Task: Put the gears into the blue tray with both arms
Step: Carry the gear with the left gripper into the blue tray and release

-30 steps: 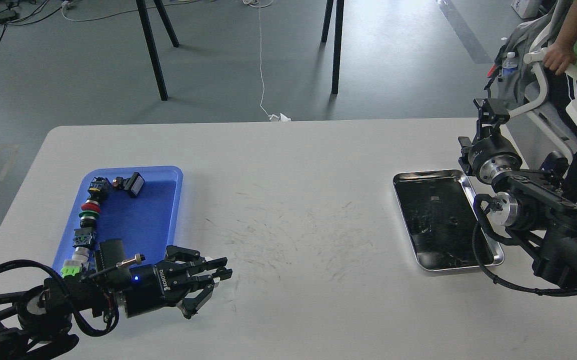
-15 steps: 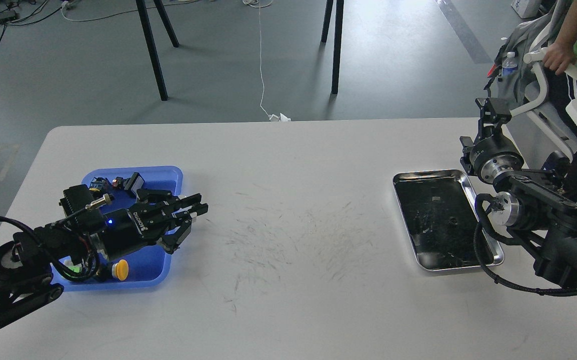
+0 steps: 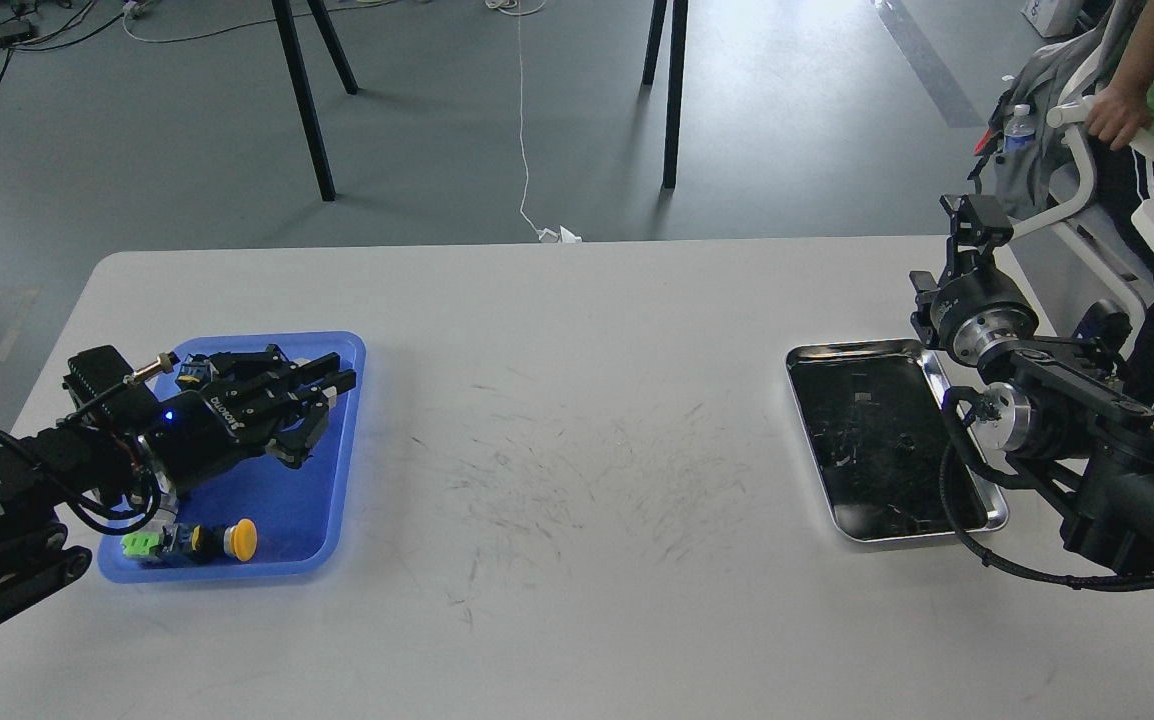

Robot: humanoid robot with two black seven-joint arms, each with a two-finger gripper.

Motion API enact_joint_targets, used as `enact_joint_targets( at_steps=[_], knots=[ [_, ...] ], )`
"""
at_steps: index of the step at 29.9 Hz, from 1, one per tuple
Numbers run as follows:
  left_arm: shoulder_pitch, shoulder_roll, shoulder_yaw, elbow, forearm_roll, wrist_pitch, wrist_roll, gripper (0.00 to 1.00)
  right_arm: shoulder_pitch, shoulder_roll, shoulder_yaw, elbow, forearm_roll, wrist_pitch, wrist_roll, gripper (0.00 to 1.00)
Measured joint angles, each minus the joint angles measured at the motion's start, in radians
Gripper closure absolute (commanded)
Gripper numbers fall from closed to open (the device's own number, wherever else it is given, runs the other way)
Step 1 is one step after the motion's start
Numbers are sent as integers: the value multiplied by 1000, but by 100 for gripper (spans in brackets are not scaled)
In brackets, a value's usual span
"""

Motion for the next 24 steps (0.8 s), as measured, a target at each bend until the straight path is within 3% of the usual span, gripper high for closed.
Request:
enact_joint_targets(
  at_steps=[16, 24],
  knots=[
    [63, 12, 8, 61, -57, 0, 0, 71, 5, 0, 0, 3, 0, -2, 0, 3],
    [71, 13, 8, 67, -61, 0, 0, 57, 7, 0, 0, 3, 0, -2, 0, 3]
  ],
)
